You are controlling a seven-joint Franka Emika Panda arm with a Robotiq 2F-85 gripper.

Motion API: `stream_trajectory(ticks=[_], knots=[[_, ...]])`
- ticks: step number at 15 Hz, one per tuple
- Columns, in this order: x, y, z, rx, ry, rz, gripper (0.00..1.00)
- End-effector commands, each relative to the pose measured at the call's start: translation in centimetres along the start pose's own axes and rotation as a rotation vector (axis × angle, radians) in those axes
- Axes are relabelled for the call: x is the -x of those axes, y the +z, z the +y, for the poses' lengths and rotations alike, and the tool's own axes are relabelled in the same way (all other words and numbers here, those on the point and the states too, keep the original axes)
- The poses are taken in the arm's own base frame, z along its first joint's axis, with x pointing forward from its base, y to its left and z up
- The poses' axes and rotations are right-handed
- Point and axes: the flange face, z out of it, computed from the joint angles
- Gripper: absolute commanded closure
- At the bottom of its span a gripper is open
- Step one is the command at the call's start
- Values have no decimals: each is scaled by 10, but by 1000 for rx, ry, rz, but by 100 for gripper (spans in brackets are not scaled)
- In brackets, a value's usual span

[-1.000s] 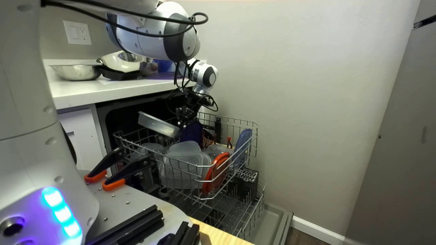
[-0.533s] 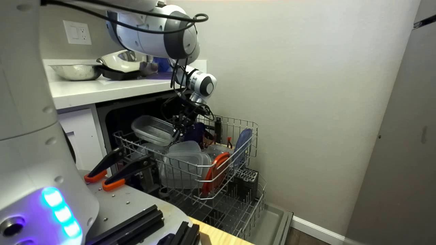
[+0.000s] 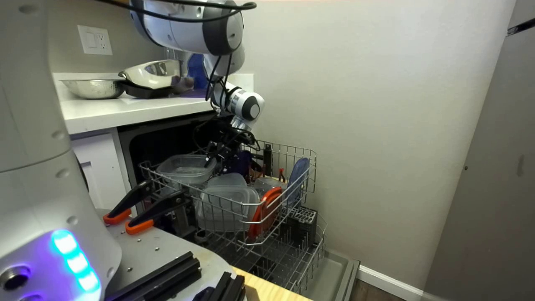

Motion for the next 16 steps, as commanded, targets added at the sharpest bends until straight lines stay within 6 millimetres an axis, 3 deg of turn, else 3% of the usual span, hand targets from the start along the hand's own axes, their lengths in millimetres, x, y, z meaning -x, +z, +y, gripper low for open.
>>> stream_trajectory(ticks=[1, 16], knots=[[23, -2, -1, -37, -3, 0, 3], [62, 18, -7, -161, -59, 9, 0]])
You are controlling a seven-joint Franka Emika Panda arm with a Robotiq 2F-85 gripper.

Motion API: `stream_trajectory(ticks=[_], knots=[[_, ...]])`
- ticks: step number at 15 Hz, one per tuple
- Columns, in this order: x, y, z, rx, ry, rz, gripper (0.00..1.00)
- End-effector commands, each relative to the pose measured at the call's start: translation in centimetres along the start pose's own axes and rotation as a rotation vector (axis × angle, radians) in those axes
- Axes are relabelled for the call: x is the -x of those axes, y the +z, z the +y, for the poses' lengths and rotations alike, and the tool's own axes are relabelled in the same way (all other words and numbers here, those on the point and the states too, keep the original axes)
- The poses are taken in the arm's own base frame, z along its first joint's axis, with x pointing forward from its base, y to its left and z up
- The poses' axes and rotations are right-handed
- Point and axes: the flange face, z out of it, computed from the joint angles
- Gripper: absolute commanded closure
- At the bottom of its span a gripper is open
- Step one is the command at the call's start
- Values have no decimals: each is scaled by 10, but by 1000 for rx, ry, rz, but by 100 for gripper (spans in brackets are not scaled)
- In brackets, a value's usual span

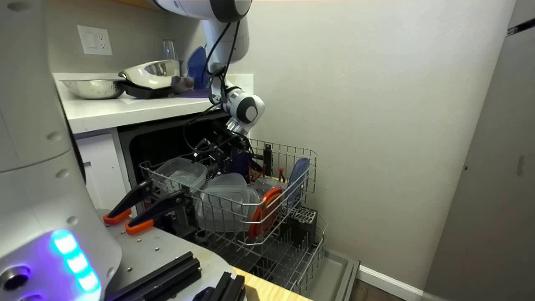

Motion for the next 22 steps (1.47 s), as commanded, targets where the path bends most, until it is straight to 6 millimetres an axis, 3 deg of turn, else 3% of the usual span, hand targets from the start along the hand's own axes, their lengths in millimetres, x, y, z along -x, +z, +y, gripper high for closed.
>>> stream_trajectory(ticks=[1, 3, 8, 11, 15, 18, 22], knots=[[20, -8, -4, -29, -26, 35, 0], [25, -38, -10, 53, -34, 102, 0], [50, -143, -54, 310, -141, 133, 0], [78, -207, -90, 403, -226, 105, 0], [106, -261, -146, 507, -398, 96, 0], [122, -270, -179, 572, -439, 171, 0], [123, -227, -203, 560, -431, 314, 0]])
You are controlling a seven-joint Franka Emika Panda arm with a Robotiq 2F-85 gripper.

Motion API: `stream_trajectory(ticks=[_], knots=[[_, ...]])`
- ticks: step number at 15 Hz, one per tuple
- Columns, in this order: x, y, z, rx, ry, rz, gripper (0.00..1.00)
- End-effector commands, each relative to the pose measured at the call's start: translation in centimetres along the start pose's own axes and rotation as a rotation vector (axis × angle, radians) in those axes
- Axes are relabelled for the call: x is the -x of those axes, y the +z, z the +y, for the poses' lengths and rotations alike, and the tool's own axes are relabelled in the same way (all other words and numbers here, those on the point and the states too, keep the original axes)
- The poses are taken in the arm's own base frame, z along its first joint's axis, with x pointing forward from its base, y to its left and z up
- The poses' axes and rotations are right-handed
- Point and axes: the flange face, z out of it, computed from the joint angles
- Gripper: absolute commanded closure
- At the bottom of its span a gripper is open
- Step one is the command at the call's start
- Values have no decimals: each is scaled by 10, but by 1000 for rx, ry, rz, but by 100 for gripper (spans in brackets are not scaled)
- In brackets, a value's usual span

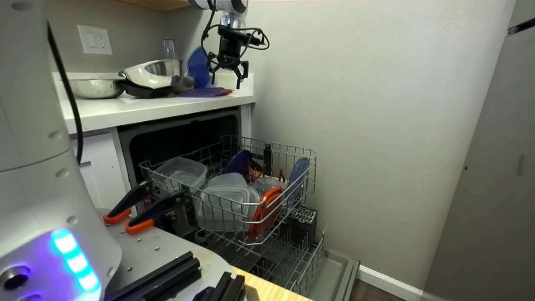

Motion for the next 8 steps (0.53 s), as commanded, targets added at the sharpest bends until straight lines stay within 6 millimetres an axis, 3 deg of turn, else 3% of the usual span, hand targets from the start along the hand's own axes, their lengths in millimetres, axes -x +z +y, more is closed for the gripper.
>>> stream_trajectory(ticks=[1, 5, 8], knots=[[13, 30, -46, 9, 45, 69, 0], [28, 72, -98, -4, 127, 104, 0], [57, 88, -132, -1, 209, 79, 0]])
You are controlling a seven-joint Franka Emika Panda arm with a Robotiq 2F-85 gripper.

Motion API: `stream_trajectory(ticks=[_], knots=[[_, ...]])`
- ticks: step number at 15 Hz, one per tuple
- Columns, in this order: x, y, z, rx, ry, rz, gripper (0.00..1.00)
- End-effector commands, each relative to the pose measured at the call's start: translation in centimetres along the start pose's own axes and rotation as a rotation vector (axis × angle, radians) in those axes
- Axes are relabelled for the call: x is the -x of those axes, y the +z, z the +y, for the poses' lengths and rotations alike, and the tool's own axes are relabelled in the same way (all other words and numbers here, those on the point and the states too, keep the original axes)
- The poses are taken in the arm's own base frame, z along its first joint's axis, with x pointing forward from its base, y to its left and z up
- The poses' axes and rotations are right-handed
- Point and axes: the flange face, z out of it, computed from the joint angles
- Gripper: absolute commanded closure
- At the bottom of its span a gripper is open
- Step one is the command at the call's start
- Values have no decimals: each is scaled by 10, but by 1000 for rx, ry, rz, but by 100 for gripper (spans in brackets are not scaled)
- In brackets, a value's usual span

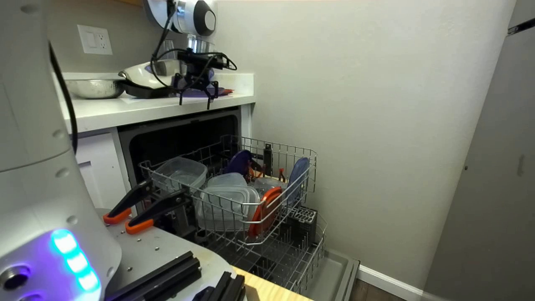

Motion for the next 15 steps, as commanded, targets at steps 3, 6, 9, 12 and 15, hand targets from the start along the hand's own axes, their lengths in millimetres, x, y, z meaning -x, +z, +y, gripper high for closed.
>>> stream_trajectory(ticks=[3, 6, 9, 12, 15], knots=[[90, -10, -47, 52, 194, -53, 0], [134, -23, -56, 81, 235, -73, 0], [153, -27, -46, 91, 224, -65, 0], [153, -34, -23, 109, 197, -33, 0], [149, -32, -25, 101, 221, -54, 0]])
